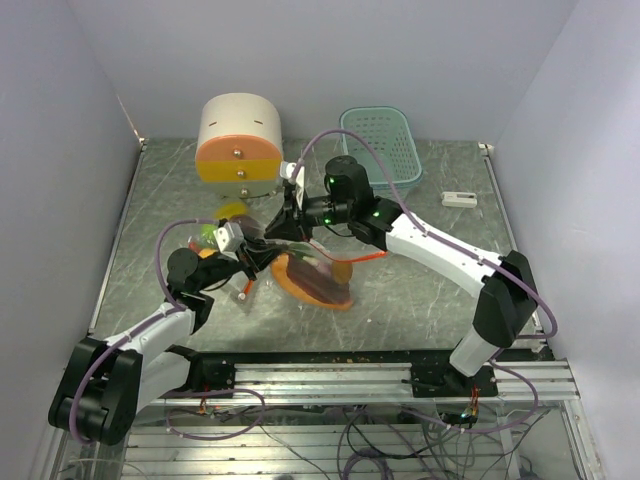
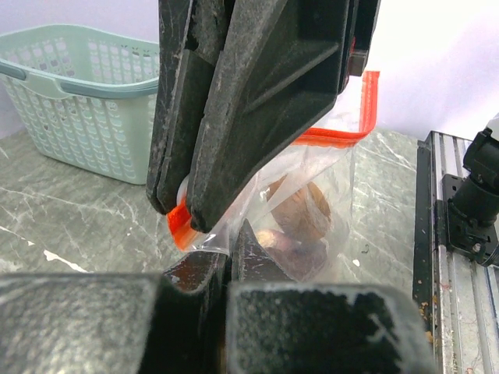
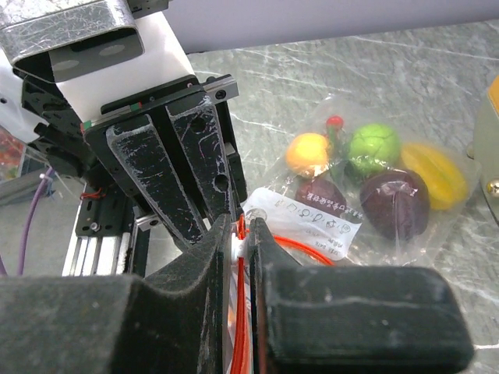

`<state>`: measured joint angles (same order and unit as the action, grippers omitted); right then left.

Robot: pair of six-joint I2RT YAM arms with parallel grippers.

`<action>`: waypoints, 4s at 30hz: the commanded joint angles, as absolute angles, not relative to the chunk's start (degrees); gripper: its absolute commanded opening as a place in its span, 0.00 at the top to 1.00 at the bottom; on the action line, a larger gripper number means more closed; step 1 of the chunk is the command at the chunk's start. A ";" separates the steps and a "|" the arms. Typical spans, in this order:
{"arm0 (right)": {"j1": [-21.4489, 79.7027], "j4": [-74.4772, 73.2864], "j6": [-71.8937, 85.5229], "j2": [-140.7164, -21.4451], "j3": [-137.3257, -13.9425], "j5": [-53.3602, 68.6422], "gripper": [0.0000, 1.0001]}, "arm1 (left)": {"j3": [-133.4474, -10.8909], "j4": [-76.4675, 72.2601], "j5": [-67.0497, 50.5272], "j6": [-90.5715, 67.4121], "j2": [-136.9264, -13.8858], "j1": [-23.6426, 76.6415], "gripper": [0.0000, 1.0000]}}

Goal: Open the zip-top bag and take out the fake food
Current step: Unzip the zipper food storage bag at the center of the board, then open the zipper of the food storage bag at the center of the board.

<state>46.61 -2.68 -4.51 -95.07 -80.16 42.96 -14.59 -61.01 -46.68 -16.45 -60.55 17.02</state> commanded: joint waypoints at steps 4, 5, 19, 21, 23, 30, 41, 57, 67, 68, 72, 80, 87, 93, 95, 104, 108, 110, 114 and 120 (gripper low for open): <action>44.87 -4.17 -5.14 -91.76 -78.93 41.33 1.00 | -13.51 -64.78 -44.30 -16.19 -58.69 16.55 0.93; 44.65 -4.40 -5.26 -91.42 -78.66 40.98 1.00 | -13.31 -65.34 -44.08 -16.63 -58.37 16.41 0.93; 42.87 -6.30 -7.03 -83.52 -69.69 35.75 1.00 | -11.62 -65.67 -38.54 -18.09 -55.58 14.63 0.93; 42.62 -6.90 -7.28 -81.31 -67.87 33.82 1.00 | -11.35 -64.94 -36.29 -18.11 -55.27 14.23 0.93; 42.59 -7.92 -7.40 -78.67 -65.94 31.16 1.00 | -11.24 -62.81 -33.18 -17.79 -54.49 13.71 0.93; 41.94 -7.52 -3.79 -64.12 -54.29 18.70 1.00 | -10.24 -60.10 -25.78 -20.49 -52.38 10.21 0.93; 40.89 -11.45 -0.31 -51.70 -49.42 6.96 1.00 | -8.51 -68.80 -29.22 -26.34 -56.27 5.52 0.93; 40.90 -4.16 1.12 -57.36 -51.01 17.28 0.41 | -9.41 -82.62 -43.54 -29.80 -64.98 5.23 0.93; 41.00 -3.94 -1.82 -66.40 -61.12 16.47 0.39 | -9.80 -95.49 -48.84 -35.39 -71.97 5.23 0.93; 40.93 -4.18 -2.10 -67.36 -62.18 16.52 0.39 | -9.97 -95.73 -49.20 -35.56 -72.18 5.19 0.93; 41.02 -4.50 -2.17 -70.42 -63.84 18.76 0.40 | -9.97 -94.63 -49.16 -34.99 -71.60 5.19 0.93; 40.99 -1.59 -1.45 -72.60 -60.78 20.36 0.40 | -10.05 -91.10 -49.13 -33.73 -68.97 5.19 0.93; 41.02 -1.37 -1.57 -74.14 -60.15 19.15 0.41 | -10.16 -90.00 -49.22 -33.40 -68.38 5.20 0.93; 40.97 -1.71 -1.58 -74.82 -60.38 18.38 0.45 | -10.16 -90.95 -49.55 -33.84 -68.85 5.19 0.93; 41.02 -1.36 -1.29 -74.26 -60.26 18.89 0.45 | -10.20 -90.66 -49.46 -33.70 -69.05 5.19 0.93; 40.97 0.30 0.59 -68.34 -59.54 22.47 0.41 | -10.30 -92.42 -49.50 -34.37 -70.31 5.23 0.93; 40.97 0.11 0.39 -67.82 -59.09 22.98 0.41 | -10.16 -92.54 -49.19 -34.37 -70.38 5.19 0.93; 40.96 -0.69 0.02 -68.40 -59.32 23.19 0.42 | -10.12 -92.26 -48.96 -34.19 -70.18 5.19 0.93; 40.97 -0.02 0.12 -69.44 -58.14 22.95 0.42 | -10.18 -91.06 -48.87 -33.78 -69.55 5.19 0.93; 41.00 2.00 0.71 -70.46 -55.43 22.47 0.42 | -10.10 -89.51 -48.40 -33.10 -68.58 5.19 0.93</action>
<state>41.19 -0.05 0.19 -69.82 -57.12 22.59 -8.84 -84.49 -48.27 -34.09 -69.91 5.54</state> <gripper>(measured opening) 0.584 0.081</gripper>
